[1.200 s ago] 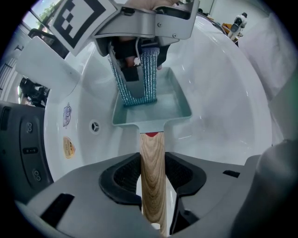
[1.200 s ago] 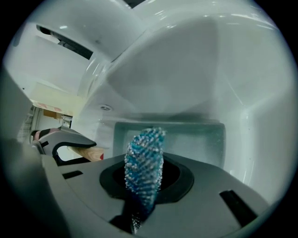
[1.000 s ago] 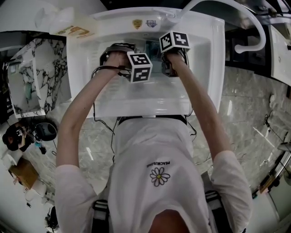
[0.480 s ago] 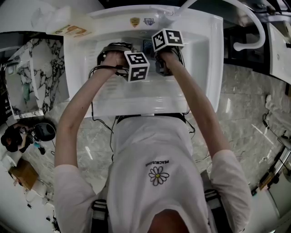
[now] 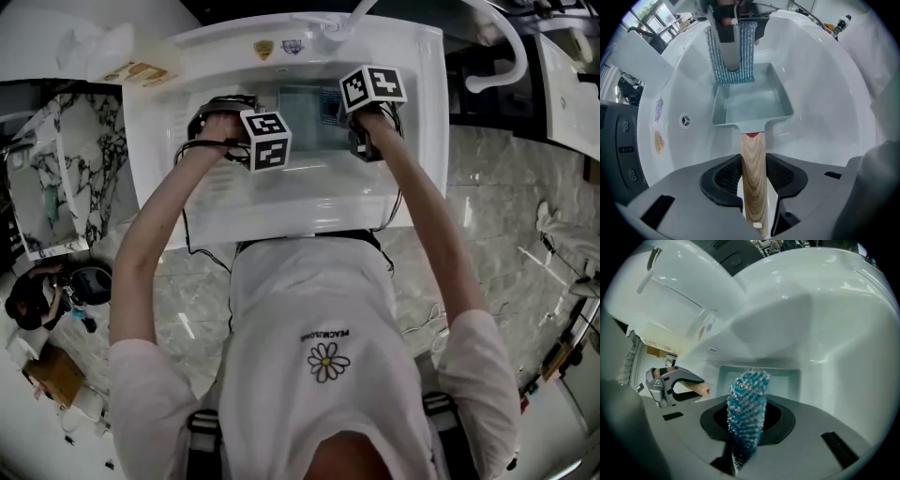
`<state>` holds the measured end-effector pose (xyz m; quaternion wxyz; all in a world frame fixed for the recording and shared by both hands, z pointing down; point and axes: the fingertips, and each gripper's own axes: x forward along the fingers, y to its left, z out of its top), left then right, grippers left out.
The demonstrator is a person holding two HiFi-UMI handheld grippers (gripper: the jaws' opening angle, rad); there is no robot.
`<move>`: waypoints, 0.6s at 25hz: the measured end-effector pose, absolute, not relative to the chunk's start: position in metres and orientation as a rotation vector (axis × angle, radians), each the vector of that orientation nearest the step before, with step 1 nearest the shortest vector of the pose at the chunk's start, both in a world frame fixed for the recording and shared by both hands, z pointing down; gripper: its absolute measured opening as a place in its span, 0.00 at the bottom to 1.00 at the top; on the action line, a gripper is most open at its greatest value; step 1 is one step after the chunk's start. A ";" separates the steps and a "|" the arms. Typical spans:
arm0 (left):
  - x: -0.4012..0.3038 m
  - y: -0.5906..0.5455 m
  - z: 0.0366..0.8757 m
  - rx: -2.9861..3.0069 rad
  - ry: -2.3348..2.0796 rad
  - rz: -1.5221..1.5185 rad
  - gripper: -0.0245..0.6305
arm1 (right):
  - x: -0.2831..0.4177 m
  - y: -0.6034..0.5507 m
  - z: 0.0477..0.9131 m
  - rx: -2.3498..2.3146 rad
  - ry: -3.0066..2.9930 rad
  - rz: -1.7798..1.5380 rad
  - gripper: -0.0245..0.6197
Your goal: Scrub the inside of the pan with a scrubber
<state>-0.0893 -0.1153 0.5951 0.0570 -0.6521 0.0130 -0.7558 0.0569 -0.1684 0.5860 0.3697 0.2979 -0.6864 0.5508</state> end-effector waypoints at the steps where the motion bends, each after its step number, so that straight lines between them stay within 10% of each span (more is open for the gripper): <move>1: -0.089 -0.115 0.595 -1.977 0.039 -2.292 0.29 | 0.069 -0.166 0.593 0.777 -1.728 1.408 0.12; 15: -0.090 -0.113 0.597 -1.994 0.050 -2.285 0.29 | 0.120 -0.149 0.637 0.831 -1.543 1.367 0.12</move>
